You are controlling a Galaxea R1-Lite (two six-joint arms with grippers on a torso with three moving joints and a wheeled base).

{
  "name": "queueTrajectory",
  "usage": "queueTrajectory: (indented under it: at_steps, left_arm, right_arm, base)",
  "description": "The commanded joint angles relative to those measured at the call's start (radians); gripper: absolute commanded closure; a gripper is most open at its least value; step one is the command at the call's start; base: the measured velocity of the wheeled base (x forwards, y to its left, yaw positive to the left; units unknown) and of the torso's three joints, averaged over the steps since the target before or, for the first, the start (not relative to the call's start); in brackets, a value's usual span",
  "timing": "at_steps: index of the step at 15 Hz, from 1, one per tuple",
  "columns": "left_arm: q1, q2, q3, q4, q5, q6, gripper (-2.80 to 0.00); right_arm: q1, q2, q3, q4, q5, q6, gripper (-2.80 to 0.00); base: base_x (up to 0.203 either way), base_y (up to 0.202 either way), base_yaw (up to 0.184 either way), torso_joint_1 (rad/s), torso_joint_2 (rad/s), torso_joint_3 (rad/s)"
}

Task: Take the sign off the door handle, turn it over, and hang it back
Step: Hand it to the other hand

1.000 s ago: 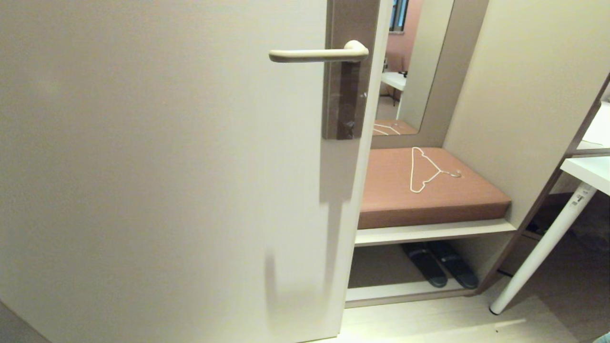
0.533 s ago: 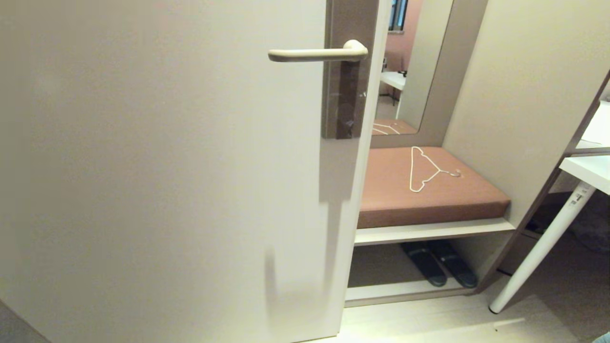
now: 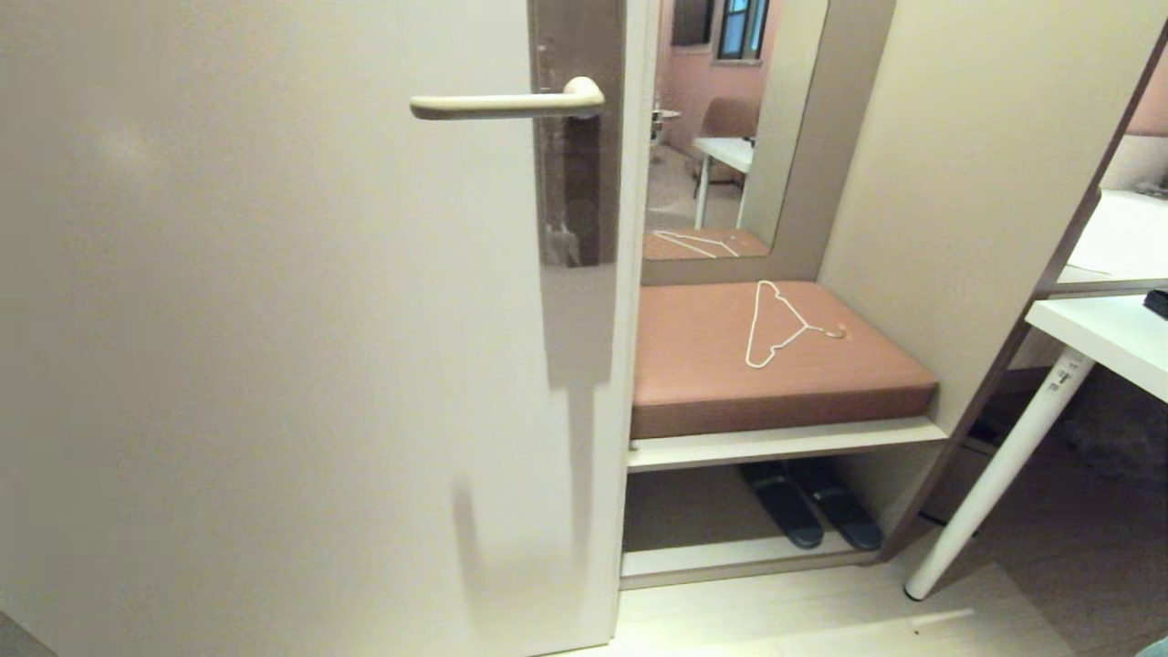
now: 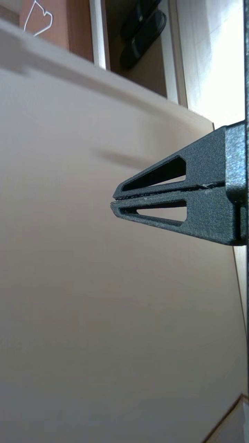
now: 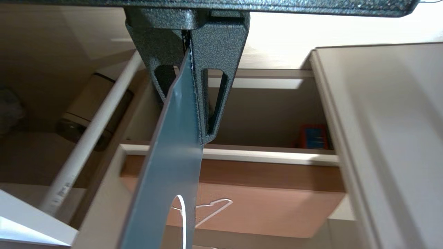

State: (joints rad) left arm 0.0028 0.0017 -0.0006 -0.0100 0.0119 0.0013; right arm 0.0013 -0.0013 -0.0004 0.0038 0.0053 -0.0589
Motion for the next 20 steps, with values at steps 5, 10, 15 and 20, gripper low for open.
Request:
queueTrajectory:
  at_steps: [5, 10, 15, 20]
  left_arm:
    - [0.0, 0.0, 0.0, 0.001, 0.0, -0.01, 0.0]
    - [0.0, 0.0, 0.0, -0.001, 0.0, -0.01, 0.0]
    - [0.0, 0.0, 0.001, -0.001, 0.0, -0.01, 0.0]
    - [0.0, 0.0, 0.0, 0.0, 0.0, -0.01, 0.0]
  right_arm:
    - [0.0, 0.001, 0.0, 0.001, 0.001, -0.001, 0.0]
    - [0.0, 0.001, 0.0, 0.001, 0.001, -0.001, 0.0]
    - [0.0, 0.001, 0.0, 0.001, 0.001, -0.001, 0.0]
    - [0.0, 0.001, 0.0, -0.001, 0.002, -0.004, 0.0]
  base:
    - [0.0, -0.191, -0.001, 0.002, 0.0, 0.002]
    - [0.0, -0.052, 0.001, 0.002, 0.0, 0.002]
    - [0.0, 0.0, 0.0, 0.0, 0.0, 0.0]
    - [0.0, 0.0, 0.0, 0.0, 0.0, 0.0]
